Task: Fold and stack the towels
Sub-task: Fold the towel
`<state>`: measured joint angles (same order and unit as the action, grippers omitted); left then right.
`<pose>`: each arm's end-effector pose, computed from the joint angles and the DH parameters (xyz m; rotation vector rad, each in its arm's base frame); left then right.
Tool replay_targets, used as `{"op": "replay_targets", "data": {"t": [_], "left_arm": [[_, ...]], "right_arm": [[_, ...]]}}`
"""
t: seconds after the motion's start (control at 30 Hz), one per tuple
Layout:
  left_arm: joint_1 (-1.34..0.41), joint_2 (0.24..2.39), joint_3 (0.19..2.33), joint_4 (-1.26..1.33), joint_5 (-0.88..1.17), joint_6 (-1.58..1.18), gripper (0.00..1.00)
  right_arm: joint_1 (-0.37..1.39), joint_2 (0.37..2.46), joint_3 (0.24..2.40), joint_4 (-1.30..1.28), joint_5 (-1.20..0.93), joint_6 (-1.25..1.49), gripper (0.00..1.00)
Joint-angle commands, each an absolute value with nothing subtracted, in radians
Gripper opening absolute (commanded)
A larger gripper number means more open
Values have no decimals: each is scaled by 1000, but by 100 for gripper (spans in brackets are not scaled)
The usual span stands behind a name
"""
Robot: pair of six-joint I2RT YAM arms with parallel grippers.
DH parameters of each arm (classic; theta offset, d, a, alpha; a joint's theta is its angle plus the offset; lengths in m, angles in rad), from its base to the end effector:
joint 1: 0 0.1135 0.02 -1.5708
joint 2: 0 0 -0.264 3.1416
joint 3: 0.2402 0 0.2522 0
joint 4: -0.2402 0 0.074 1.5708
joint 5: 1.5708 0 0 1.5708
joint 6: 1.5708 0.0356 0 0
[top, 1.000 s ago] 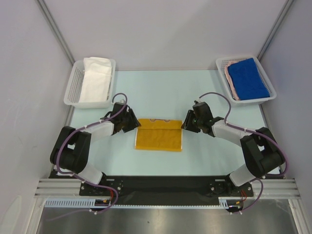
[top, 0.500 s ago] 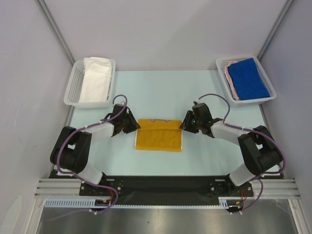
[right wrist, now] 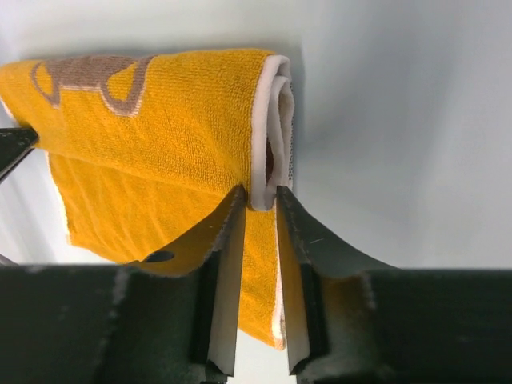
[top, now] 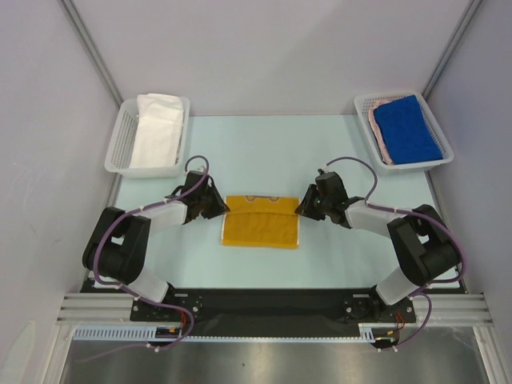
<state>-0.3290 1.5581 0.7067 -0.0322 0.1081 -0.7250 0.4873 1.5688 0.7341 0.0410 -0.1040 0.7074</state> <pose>0.2757 -0.0982 0.1482 -0.4514 2.5000 -0.5758 0.2679 0.1461 0.1582 0.2191 2.4617 0.6752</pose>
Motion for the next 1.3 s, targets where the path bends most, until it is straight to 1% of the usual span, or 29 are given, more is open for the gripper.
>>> {"op": "replay_targets", "data": {"t": [0.0, 0.07, 0.1, 0.2, 0.27, 0.43, 0.53, 0.73, 0.87, 1.03, 1.2, 1.27], "left_arm": [[-336, 1563, 722, -31, 112, -716, 28], [-336, 1563, 727, -37, 110, -712, 27], [-336, 1563, 727, -40, 107, -710, 27], [-336, 1560, 730, -44, 103, -706, 25], [-336, 1559, 733, -52, 100, -700, 22], [-336, 1557, 752, -67, 97, -692, 18], [-336, 1552, 764, -81, 94, -687, 12], [-336, 1546, 811, -127, 89, -666, 6], [-336, 1546, 841, -153, 81, -653, 6], [-336, 1546, 856, -175, 84, -643, 13], [-336, 1562, 857, -176, 90, -641, 15], [-336, 1569, 862, -179, 91, -640, 18]], "right_arm": [[492, 1586, 718, 94, -107, 723, 22], [492, 1583, 707, 98, -107, 727, 19], [494, 1582, 701, 100, -107, 726, 15], [495, 1572, 690, 101, -103, 726, 10], [495, 1571, 684, 98, -103, 723, 7], [500, 1557, 696, 83, -107, 715, 6], [500, 1549, 713, 66, -104, 707, 6], [502, 1534, 733, 43, -101, 696, 6], [500, 1525, 745, 29, -98, 686, 6], [500, 1526, 755, 21, -98, 680, 6], [500, 1535, 755, 25, -104, 678, 5], [500, 1536, 753, 25, -106, 680, 5]]}}
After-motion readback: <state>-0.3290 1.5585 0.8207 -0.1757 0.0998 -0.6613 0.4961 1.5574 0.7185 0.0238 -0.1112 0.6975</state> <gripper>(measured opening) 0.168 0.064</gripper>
